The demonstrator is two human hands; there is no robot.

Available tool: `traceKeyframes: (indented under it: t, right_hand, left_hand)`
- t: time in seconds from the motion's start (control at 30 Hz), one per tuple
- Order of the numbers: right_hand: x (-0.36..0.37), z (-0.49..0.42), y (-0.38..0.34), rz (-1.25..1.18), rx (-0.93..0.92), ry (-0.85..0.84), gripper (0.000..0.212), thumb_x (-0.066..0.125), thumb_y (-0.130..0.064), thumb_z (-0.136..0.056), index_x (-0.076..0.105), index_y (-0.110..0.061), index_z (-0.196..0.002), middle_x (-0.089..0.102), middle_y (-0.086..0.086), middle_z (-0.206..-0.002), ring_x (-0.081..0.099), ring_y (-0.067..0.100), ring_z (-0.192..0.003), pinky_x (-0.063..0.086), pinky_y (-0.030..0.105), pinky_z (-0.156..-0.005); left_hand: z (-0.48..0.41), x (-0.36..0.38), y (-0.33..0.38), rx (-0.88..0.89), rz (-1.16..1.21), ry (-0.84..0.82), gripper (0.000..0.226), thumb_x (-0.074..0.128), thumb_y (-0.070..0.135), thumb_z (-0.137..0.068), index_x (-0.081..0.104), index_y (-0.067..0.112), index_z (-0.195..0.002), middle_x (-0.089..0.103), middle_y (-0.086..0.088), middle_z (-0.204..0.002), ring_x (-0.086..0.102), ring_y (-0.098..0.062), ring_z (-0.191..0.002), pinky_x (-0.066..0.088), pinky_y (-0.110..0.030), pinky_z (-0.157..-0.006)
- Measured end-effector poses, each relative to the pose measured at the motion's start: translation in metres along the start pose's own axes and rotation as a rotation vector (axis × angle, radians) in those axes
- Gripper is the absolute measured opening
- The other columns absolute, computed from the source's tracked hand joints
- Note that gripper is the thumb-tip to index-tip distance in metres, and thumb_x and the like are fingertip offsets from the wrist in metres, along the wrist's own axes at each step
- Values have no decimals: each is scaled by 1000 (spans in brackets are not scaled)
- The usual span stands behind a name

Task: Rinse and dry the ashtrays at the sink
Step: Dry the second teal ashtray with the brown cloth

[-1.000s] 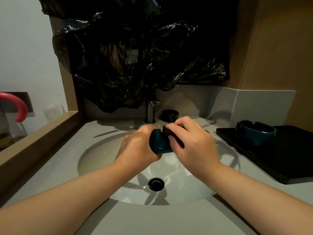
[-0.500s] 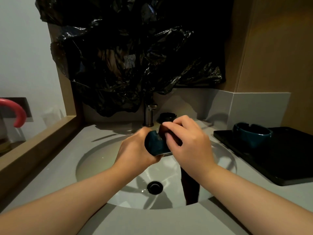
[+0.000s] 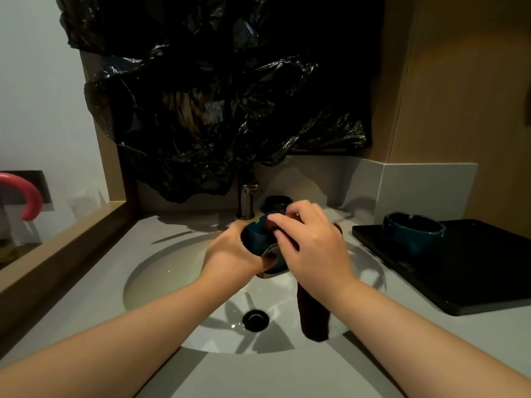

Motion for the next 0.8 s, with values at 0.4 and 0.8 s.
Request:
traceKeyframes:
  t: [0.4,0.8]
  right_hand:
    - [0,0,12,66,-110,-96,29,47,-23,-86,73,-16,-96,58,5,-89,55,22,-79,47,32,-52]
    - [-8,-3,36,-182,279,5,20,55,-20,-93,70,-14,-104,53,-8,-93,53,11,-90,48,26,-79]
  left_hand:
    - [-2,35,-2,-292,148,-171,37,79,32,-71,58,24,-100,64,1,-91,65,-17,-82,60,-36,-76]
    - [0,19,6,-9,129,-91,54,85,25,-66,47,33,-104,53,19,-90,53,-5,-91,37,-7,-62]
Point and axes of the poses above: each hand's wrist, its own z-axis away from the middle knuckle, its own x-axis out of the palm, y = z × x, the point moved 5 cm from there along -z, towards the middle knuckle
